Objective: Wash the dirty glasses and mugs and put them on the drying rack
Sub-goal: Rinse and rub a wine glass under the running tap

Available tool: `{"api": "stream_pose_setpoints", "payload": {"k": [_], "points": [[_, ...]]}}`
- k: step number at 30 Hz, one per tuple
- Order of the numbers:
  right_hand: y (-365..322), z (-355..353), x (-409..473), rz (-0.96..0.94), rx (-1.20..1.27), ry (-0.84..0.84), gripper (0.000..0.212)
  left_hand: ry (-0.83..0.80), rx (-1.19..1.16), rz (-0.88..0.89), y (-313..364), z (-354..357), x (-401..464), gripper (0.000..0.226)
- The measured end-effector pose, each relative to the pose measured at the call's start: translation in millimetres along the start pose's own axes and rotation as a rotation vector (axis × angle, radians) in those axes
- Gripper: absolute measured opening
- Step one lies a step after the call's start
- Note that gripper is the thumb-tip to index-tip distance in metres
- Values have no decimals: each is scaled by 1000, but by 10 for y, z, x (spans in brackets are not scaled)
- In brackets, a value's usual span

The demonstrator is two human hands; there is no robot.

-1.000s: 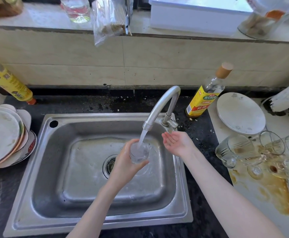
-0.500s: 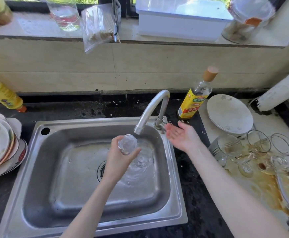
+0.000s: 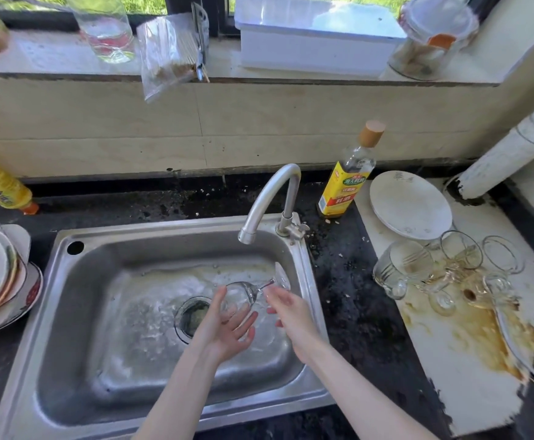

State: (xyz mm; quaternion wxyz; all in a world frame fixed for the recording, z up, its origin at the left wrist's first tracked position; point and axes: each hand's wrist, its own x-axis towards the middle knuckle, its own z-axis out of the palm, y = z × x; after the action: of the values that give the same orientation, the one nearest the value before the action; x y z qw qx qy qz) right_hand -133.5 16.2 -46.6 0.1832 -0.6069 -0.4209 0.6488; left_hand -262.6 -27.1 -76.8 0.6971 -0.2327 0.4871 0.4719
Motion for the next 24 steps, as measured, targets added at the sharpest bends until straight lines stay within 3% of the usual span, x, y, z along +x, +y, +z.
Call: {"api": "stream_pose_setpoints", "payload": {"k": [9, 12, 14, 17, 19, 22, 24], "points": [[-2, -22, -198, -74, 266, 146, 17, -158, 169, -5, -150, 76, -204, 51], [19, -120, -243, -111, 198, 203, 18, -104, 413, 64, -238, 55, -204, 55], [90, -191, -278, -142, 123, 245, 21, 15, 753, 207, -290, 27, -222, 64], [259, -312, -431, -244, -50, 252, 27, 119, 1167, 483, -385, -33, -268, 60], [300, -429, -610, -311, -206, 252, 21, 115, 1367, 668, -433, -2, -317, 56], [406, -682, -968, -393, -262, 346, 32, 50, 1751, 976, -531, 143, -400, 52], [558, -865, -1270, -410, -201, 418, 10, -66, 2012, 1162, -713, 240, -504, 50]]}}
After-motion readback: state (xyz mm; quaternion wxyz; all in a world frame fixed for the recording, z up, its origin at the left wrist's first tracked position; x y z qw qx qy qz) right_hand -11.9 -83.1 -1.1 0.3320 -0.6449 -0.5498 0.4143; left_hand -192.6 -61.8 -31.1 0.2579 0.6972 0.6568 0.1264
